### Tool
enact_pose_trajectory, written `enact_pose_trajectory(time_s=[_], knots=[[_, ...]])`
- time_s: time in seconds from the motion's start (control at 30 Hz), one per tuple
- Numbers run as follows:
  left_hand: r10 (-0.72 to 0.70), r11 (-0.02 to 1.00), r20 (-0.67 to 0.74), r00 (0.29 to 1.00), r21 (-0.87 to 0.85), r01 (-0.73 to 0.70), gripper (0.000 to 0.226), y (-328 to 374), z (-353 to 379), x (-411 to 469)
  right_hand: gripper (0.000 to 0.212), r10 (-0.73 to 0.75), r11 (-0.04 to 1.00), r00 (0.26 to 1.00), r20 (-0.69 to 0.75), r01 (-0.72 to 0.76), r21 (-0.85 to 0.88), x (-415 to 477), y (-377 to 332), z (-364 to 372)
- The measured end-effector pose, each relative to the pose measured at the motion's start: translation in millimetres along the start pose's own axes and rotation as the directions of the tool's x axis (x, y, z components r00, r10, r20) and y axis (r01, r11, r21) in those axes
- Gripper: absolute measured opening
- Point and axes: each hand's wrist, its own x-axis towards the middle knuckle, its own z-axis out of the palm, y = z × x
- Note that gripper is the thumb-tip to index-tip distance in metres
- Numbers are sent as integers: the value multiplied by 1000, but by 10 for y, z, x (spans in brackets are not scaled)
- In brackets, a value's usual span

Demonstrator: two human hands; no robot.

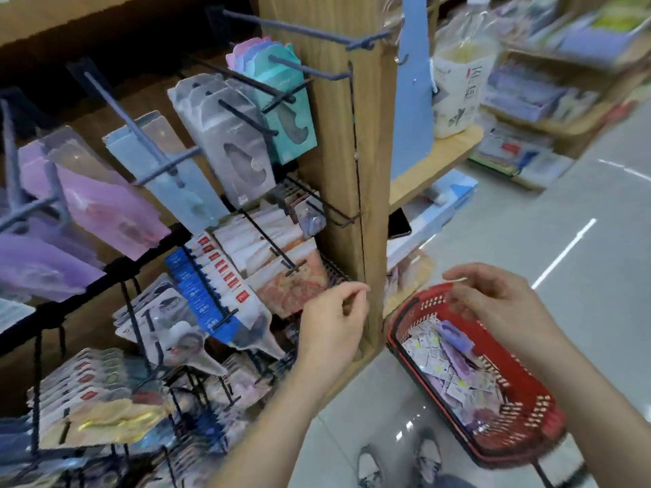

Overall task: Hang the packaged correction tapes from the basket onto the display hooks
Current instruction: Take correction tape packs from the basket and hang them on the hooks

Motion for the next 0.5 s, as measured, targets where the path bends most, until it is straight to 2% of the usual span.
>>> enact_pose_trajectory(time_s=[0.13,0.27,0.37,0.5], knots=[[93,996,151,984,-18,-91,16,-32,398,-22,23,97,980,991,-92,-111,-164,-193,398,-379],[202,976,251,947,23,-215,19,-83,923,0,20,190,944,962,-197,-234,-231,-380,807,-770],[150,978,366,919,80,-191,21,-161,1412,27,20,278,919,928,-248,-332,-211,-447,1168,-1050],[3,988,509,861,131,-81,24,-278,2152,27,21,395,881,863,-313,-453,-136,-436,1822,-1367]])
